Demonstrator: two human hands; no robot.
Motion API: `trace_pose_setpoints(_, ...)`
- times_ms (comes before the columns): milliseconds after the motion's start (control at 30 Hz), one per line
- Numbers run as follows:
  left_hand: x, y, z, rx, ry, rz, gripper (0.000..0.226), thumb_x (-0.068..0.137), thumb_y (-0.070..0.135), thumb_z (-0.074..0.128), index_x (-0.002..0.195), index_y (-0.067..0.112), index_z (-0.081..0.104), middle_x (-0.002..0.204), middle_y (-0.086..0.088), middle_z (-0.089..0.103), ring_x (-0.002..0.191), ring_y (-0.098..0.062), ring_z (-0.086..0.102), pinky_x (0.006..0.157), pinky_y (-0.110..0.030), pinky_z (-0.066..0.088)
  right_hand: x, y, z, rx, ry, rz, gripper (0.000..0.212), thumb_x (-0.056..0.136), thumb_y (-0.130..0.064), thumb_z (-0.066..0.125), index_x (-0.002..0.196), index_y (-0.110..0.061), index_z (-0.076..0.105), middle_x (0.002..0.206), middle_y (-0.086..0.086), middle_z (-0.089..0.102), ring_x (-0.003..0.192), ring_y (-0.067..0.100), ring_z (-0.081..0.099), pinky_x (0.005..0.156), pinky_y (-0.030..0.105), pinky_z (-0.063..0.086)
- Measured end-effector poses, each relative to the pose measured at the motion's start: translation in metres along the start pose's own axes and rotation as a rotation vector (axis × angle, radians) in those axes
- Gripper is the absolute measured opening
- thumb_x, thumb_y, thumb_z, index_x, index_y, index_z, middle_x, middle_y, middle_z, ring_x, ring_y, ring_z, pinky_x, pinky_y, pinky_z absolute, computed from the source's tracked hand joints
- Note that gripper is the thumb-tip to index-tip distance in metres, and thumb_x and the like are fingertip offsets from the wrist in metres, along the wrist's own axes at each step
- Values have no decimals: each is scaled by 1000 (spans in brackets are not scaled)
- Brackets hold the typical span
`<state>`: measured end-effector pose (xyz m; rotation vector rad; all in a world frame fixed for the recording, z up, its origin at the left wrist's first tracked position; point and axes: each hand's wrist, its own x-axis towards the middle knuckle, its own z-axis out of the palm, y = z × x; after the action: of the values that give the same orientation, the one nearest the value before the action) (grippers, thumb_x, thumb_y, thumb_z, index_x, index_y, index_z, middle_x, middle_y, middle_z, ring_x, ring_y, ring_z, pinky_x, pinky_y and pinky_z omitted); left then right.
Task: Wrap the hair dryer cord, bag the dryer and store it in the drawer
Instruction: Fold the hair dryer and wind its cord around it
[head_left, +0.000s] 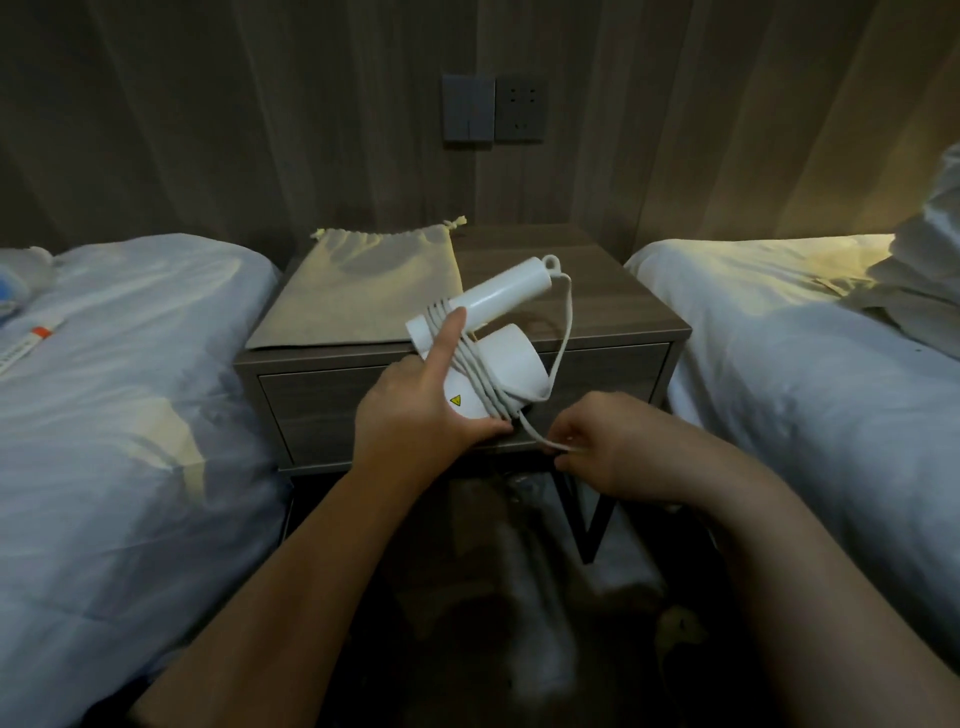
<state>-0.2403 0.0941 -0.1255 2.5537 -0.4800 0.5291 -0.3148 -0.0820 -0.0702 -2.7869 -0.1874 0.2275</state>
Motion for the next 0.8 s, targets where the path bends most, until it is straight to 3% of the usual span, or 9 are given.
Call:
trace_pose_setpoints(133,-2,-6,10,268,172,171,112,53,70,72,145,26,27,87,-13,66,76,-26,61,71,-37,49,0,1,4,-54,-75,64,17,88,-22,53,83,-13,66,68,3,62,62,14,58,61,30,45)
trace_pose_setpoints(267,-3,-9,16,266,199,198,110,50,70,71,143,26,33,77,-11,64,68,-26,58,66,-35,46,-3,1,1,-126,-70,27,15,85,-16,54,93,-18,67,92,6,66,84,21,62,76,37,52)
trace_pose_setpoints(467,0,-13,14,118,15,274,111,49,75,59,143,37,14,82,-8,63,75,-28,59,73,-39,50,-3,3,-8,-106,218,-56,17,83,-12,56,89,-22,69,93,3,67,92,22,60,73,33,46)
trace_pose_setpoints(567,-4,-12,14,41,-145,295,110,52,77,57,145,41,10,97,-6,65,88,-24,61,82,-37,48,1,4,-6,-190,461,-179,10,78,-19,68,83,-12,73,93,7,65,93,27,56,72,35,45)
trace_pose_setpoints(633,-6,-10,17,75,-207,305,112,54,76,63,144,44,4,101,-4,64,92,-22,59,85,-35,46,2,6,-5,-256,595,-158,22,72,-30,75,75,-8,73,87,8,61,87,29,55,63,31,37)
trace_pose_setpoints(733,-7,-10,19,103,-243,304,114,56,76,64,144,46,-2,107,-2,63,96,-20,58,88,-34,43,0,9,-6,-285,538,11,30,75,-45,68,77,-15,68,88,3,57,84,26,57,62,29,33)
trace_pose_setpoints(800,-7,-10,18,144,-231,317,114,57,76,63,145,44,-2,105,-2,63,95,-19,57,88,-33,43,2,16,-6,-235,460,51,23,78,-42,67,78,-19,67,91,1,59,89,25,58,66,28,36)
